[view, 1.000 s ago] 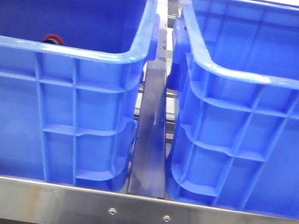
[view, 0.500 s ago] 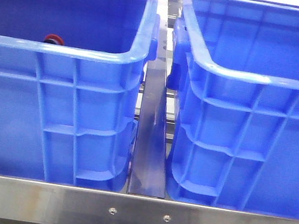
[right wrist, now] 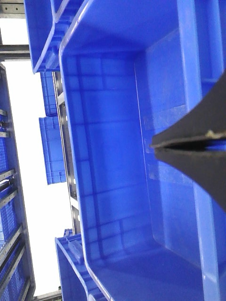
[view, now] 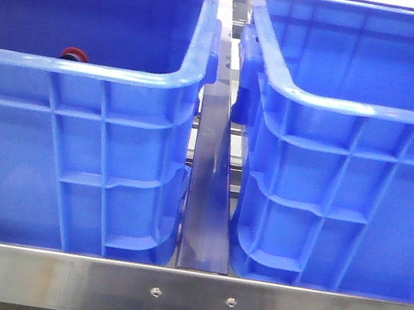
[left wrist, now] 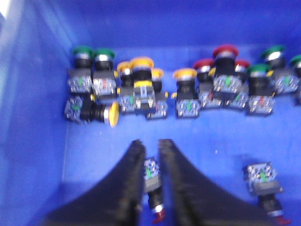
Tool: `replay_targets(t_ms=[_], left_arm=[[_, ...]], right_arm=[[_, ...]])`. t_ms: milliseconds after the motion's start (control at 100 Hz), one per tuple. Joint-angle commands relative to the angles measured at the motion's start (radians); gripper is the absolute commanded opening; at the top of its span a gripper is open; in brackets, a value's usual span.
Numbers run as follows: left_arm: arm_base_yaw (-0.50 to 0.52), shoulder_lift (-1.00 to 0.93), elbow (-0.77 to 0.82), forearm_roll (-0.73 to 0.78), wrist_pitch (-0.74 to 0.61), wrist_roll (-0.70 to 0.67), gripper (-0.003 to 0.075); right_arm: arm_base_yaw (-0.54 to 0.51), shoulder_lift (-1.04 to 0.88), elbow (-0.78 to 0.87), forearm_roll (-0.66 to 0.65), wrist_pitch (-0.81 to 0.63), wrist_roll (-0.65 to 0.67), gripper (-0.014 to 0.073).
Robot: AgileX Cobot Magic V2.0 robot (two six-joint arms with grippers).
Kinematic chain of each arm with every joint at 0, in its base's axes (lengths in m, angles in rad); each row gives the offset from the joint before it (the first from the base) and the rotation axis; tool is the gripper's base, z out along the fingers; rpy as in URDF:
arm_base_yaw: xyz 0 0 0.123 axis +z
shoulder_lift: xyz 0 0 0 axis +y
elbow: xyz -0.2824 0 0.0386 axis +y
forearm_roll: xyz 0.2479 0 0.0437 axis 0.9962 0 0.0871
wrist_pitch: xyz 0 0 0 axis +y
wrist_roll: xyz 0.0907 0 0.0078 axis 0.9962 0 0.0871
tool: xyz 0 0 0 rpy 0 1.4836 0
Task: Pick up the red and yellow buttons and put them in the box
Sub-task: 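Lower the left gripper over the red-capped button in the button crate, then grasp the red-capped button with the left gripper and lift it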
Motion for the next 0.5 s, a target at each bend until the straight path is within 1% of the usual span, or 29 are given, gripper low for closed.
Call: replay_targets(t_ms=[0, 30, 60, 100, 130, 310, 380, 490], left_arm=[[-0.006, 0.010, -0.035, 0.006, -0.052, 0.000, 0.0293], [-0.006, 0.014, -0.035, 0.006, -0.052, 0.000, 0.0353], [-0.006, 0.019, -0.035, 0.006, -0.054, 0.000, 0.0393], [-0.006, 0.024, -0.035, 0.006, -0.054, 0.000, 0.0435], [-0.006, 0.030, -0.035, 0.006, -0.058, 0.000, 0.0451], [-0.012, 0.081, -0.043, -0.033, -0.088, 0.008, 0.0454], [-0.041, 0.117, -0.049, -0.038, -0.106, 0.010, 0.0454], [-0.117, 0.199, -0.085, -0.035, -0.122, 0.010, 0.0454]], right_arm=[[0.001, -0.022, -0.020, -0.007, -0.085, -0.002, -0.0069], [0.001, -0.022, -0.020, -0.007, -0.085, -0.002, -0.0069], [0.001, -0.022, -0.020, -0.007, -0.085, -0.002, -0.0069], [0.001, -0.022, -0.020, -0.007, -0.085, -0.002, -0.0069], [0.001, -0.022, -0.020, -0.007, -0.085, -0.002, -0.0069], [0.001, -0.022, -0.020, -0.007, -0.085, -0.002, -0.0069], [0.001, -0.022, -0.020, -0.007, -0.085, -0.002, -0.0069], [0.001, -0.022, -0.020, -0.007, -0.085, -0.002, -0.0069]])
